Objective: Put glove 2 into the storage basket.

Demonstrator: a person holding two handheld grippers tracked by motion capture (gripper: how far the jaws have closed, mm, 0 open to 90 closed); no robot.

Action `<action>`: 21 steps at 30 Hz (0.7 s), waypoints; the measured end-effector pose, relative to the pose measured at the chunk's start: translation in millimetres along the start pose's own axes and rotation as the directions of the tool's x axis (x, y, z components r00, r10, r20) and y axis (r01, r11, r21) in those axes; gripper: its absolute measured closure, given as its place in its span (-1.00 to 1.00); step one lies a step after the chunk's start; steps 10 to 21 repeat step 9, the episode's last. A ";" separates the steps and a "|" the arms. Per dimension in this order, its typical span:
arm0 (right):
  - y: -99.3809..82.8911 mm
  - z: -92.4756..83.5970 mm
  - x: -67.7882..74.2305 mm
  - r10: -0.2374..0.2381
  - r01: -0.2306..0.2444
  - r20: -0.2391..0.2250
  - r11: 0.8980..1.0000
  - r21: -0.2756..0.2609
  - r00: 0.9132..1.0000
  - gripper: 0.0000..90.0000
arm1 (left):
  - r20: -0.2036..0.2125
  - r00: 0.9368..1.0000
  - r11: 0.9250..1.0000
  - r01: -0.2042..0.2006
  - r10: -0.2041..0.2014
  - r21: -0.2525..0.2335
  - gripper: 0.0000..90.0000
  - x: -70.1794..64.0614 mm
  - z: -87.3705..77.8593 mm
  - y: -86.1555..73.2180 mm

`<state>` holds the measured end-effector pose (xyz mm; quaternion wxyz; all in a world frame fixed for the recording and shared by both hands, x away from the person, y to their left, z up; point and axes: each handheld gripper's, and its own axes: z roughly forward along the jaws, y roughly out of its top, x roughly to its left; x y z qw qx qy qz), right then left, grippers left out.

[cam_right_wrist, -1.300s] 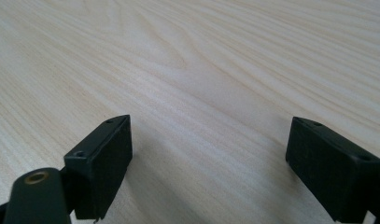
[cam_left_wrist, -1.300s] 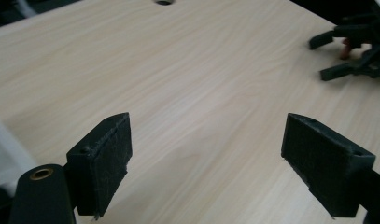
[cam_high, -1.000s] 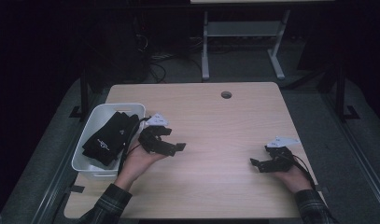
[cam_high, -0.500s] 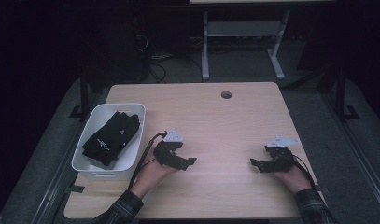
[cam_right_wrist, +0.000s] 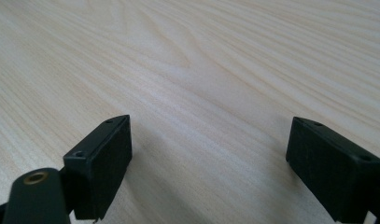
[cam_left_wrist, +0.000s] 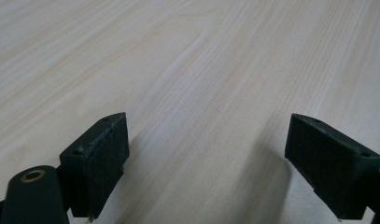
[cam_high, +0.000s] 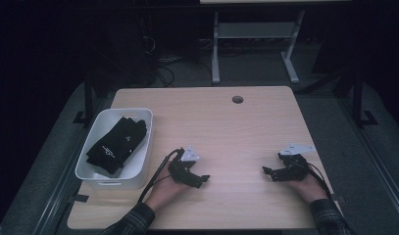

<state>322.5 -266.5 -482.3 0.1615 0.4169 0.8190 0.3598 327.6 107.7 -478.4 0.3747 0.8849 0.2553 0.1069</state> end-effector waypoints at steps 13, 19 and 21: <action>-0.3 0.0 0.3 0.000 0.000 0.000 1.000 -0.002 1.000 -0.68 | 0.002 1.000 1.000 0.000 0.000 0.000 -0.73 0.1 0.1 0.0; -0.3 0.0 0.3 0.000 0.000 0.000 1.000 -0.002 1.000 -0.68 | 0.002 1.000 1.000 0.000 0.000 0.000 -0.73 0.1 0.1 0.0; -0.3 0.0 0.3 0.000 0.000 0.000 1.000 -0.002 1.000 -0.68 | 0.002 1.000 1.000 0.000 0.000 0.000 -0.73 0.1 0.1 0.0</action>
